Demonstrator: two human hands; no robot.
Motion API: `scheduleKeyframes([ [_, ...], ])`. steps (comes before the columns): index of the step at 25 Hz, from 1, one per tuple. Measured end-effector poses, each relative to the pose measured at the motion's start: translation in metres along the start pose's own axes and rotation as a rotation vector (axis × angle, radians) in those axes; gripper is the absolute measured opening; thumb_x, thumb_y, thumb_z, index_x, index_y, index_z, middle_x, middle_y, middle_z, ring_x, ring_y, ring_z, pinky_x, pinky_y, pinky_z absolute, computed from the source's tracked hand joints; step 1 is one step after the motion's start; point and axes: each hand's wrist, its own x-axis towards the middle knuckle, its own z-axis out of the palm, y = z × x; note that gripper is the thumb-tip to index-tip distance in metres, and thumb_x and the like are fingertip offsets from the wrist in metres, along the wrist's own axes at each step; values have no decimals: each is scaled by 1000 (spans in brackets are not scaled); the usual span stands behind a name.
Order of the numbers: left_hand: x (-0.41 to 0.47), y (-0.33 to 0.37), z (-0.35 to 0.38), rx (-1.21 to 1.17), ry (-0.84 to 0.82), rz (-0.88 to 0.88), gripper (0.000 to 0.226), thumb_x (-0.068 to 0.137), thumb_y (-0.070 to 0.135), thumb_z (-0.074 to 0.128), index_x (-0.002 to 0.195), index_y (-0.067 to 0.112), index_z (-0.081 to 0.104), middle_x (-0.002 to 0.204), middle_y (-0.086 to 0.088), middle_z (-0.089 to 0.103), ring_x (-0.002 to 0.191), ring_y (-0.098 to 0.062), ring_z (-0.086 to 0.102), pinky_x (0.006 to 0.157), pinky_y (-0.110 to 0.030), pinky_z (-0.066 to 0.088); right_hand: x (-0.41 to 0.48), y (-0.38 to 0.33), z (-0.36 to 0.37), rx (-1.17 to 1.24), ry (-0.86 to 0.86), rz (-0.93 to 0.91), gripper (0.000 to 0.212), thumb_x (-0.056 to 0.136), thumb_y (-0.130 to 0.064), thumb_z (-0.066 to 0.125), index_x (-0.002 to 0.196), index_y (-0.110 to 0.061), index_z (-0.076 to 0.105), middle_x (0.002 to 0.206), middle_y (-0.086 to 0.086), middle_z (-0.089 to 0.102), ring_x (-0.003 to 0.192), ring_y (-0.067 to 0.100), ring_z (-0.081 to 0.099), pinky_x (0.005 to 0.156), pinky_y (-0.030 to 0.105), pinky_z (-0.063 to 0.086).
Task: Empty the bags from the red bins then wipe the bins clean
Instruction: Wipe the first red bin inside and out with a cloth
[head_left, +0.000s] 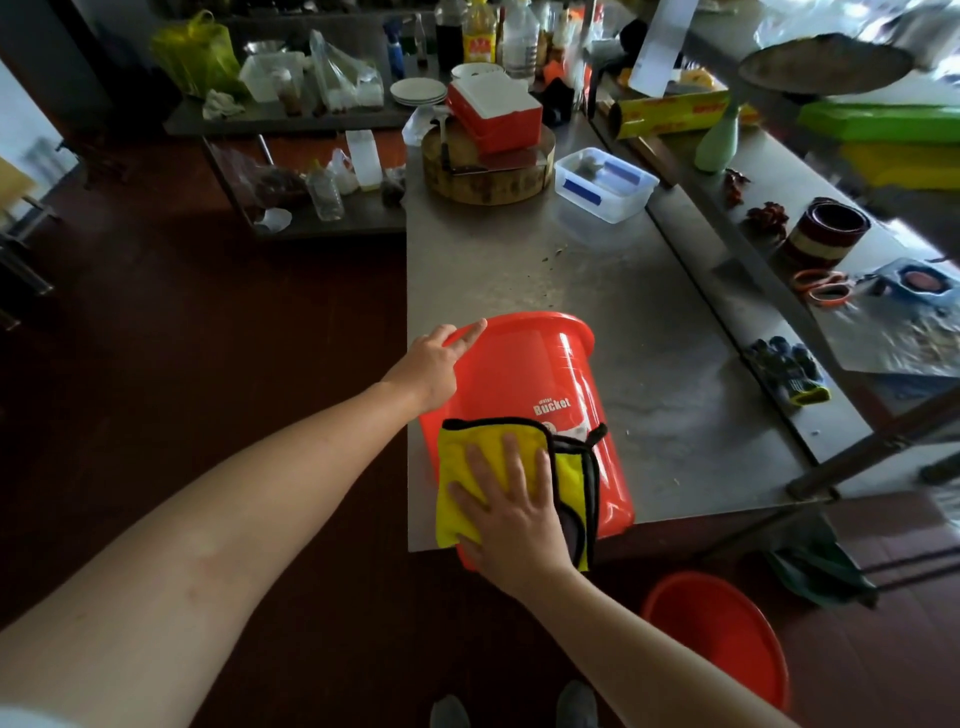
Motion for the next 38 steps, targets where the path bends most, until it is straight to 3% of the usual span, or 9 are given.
scheduleKeyframes([
  [5,-9,-6,1,-49,1,-13,82,96,-1,34,156,49,9,162,-11,20,142,-40,34,111,-40,39,-11,29,-4,52,58,88,69,90,-73,45,152,-44,36,170,-1,9,155,39,-5,117,70,9],
  [11,-16,-7,-2,-84,8,-30,93,96,-6,32,147,65,3,163,-2,20,130,-34,50,96,-32,48,-32,88,3,316,99,325,75,86,-85,34,154,-55,21,170,-10,3,156,27,-4,123,57,13],
  [15,-14,-2,-9,-64,3,-7,82,103,5,29,144,69,1,163,-3,21,131,-32,49,100,-33,50,-38,121,6,575,86,501,78,81,-89,34,151,-58,20,168,-13,10,155,22,12,117,54,31],
  [18,-12,8,-9,-55,1,-42,69,106,14,23,146,67,5,165,-2,18,140,-34,39,110,-39,40,-39,125,3,671,80,568,82,78,-92,28,152,-58,19,169,-11,10,154,25,15,117,56,30],
  [23,-10,15,-12,-15,-10,-63,73,106,6,22,150,62,5,166,-5,15,144,-34,34,112,-37,36,-39,77,1,272,67,335,74,87,-85,29,153,-58,10,170,-6,-8,154,35,-15,122,61,1],
  [26,-8,16,-12,7,-17,-51,82,101,-4,24,151,58,7,165,-7,16,144,-34,33,112,-36,35,-35,47,2,81,83,81,70,88,-74,43,152,-50,30,170,1,3,152,45,-11,117,71,5],
  [29,-9,15,-10,-41,-6,-66,68,104,9,20,153,55,12,165,-5,19,145,-33,32,113,-37,34,-33,33,13,-50,56,-88,72,85,-65,58,150,-39,41,169,6,12,152,48,-2,115,73,11],
  [34,-13,10,-11,-108,-4,-70,49,109,34,16,149,62,12,165,-2,19,146,-30,30,119,-41,30,-37,66,9,20,112,-95,70,90,-74,46,152,-42,39,169,-2,15,156,34,2,119,66,17],
  [38,-15,13,-8,-39,-1,-48,54,106,30,21,150,60,13,164,-1,22,141,-31,39,115,-39,36,-50,110,7,174,130,92,74,90,-82,37,155,-49,25,170,-7,6,157,28,-1,119,61,22],
])
